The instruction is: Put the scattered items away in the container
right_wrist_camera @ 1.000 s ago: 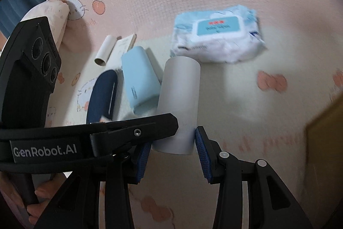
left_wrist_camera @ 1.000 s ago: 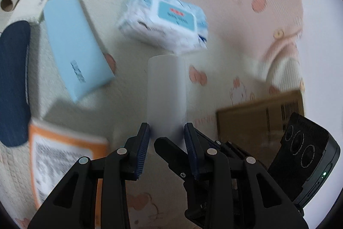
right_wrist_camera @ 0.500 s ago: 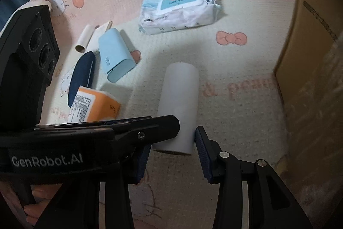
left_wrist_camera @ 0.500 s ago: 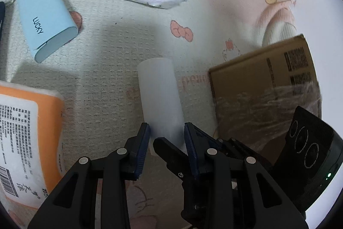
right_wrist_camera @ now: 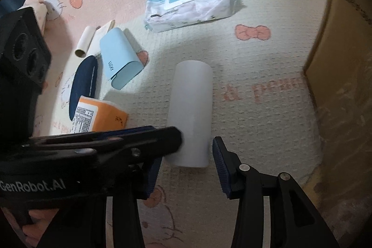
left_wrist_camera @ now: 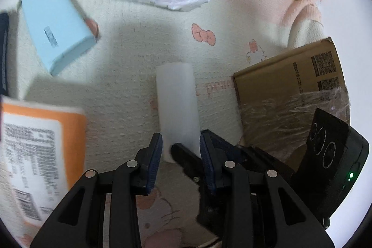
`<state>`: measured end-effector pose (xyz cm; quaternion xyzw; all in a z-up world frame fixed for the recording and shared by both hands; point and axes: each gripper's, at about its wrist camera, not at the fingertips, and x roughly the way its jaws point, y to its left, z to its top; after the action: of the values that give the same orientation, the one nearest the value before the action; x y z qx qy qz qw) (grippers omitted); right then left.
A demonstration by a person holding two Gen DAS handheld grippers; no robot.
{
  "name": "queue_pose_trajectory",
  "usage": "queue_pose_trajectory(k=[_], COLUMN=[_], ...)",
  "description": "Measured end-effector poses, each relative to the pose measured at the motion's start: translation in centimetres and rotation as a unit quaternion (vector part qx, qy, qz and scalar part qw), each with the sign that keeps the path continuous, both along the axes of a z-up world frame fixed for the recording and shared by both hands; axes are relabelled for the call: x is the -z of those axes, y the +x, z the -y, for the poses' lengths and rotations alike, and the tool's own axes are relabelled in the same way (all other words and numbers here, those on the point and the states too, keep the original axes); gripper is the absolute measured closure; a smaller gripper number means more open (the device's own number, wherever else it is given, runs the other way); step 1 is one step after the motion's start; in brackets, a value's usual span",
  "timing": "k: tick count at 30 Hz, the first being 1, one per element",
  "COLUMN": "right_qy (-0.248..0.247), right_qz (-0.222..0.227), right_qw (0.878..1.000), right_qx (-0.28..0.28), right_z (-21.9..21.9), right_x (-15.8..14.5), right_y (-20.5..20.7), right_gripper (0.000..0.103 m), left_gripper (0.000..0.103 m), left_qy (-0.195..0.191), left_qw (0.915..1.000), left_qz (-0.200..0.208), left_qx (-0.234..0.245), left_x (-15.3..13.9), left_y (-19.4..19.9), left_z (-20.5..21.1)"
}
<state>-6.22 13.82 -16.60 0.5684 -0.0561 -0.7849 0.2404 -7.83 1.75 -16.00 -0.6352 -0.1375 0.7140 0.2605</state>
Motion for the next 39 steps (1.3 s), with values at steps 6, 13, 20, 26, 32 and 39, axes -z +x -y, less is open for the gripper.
queue_pose_trajectory(k=[6,13,20,26,32,39], right_qy=[0.018,0.071,0.102,0.083,0.079,0.121], right_qz=[-0.019,0.001,0.023,0.065,0.081,0.064], right_qw=[0.998,0.996,0.994,0.993,0.993,0.990], right_qx=[0.049,0.056,0.023,0.045,0.039,0.032], right_z=[-1.9,-2.7,-0.8,-1.3,-1.4,-1.6], right_x=[-1.8,-1.7,-0.4,0.8,1.5,1.6], right_y=[0.4,1.4,2.0,0.3,-1.3,-2.3], right_gripper=[0.048,0.059,0.079,0.079,0.079,0.079], left_gripper=[0.062,0.068,0.083,0.083,0.084,0.086], left_qy=[-0.078,-0.046,-0.023,-0.022,-0.043,-0.072], left_qw=[0.9923,0.9964,0.9985,0.9987,0.9973,0.9959], left_qz=[-0.088,-0.069,-0.049,-0.041,-0.031,-0.036], left_qx=[0.039,0.019,0.005,0.018,0.050,0.042], left_x=[-2.9,-2.5,-1.4,-0.3,1.0,0.4], left_y=[-1.5,-5.8,-8.5,-10.0,-9.0,-8.1], left_z=[0.4,1.4,-0.1,-1.7,-2.2,0.1])
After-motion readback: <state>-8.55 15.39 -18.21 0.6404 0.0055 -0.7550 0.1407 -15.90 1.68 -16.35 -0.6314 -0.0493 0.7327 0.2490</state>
